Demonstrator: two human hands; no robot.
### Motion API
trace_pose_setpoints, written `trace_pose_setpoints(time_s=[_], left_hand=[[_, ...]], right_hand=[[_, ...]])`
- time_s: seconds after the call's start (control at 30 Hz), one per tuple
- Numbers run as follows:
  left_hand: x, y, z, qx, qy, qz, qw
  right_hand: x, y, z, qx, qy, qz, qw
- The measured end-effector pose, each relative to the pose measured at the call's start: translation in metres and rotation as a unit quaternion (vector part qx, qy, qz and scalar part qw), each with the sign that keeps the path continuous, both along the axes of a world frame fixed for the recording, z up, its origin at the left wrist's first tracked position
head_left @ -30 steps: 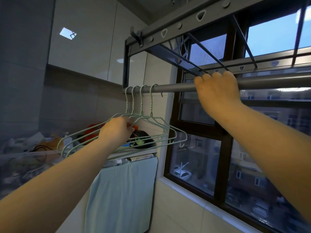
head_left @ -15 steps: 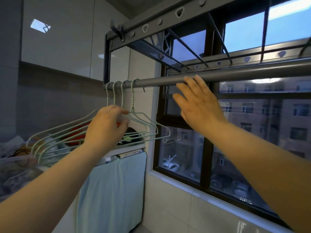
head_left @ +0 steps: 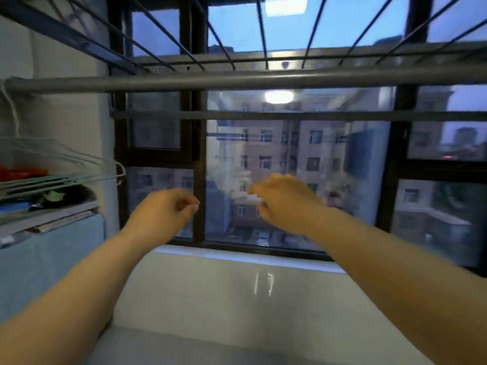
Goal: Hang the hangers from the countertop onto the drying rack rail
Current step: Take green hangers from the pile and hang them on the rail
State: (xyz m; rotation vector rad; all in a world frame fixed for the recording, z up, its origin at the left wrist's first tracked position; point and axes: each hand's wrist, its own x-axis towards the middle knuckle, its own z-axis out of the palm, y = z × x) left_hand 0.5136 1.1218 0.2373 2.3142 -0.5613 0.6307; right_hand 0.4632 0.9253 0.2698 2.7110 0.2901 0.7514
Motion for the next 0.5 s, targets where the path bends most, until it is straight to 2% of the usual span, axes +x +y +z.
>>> trace_pose_setpoints(time_s=[0.2,0.33,0.5], left_hand=[[-0.07,-0.167,-0.038,0.032,0.07,-0.173,0.982],[-0.131,-0.273,-0.064,0.064,0.092,-0.286,0.952],[-0.2,-0.405,-0.104,0.129,0.078,-0.389,0.909]], right_hand=[[-0.134,-0.143,-0.049,0.074,0.116,-0.159,0.978],[-0.226,-0.222,-0.078,0.138,0.126,-0.249,0.95],[-0.329,-0.302,-0.111,0.242,0.135,-0.364,0.889]])
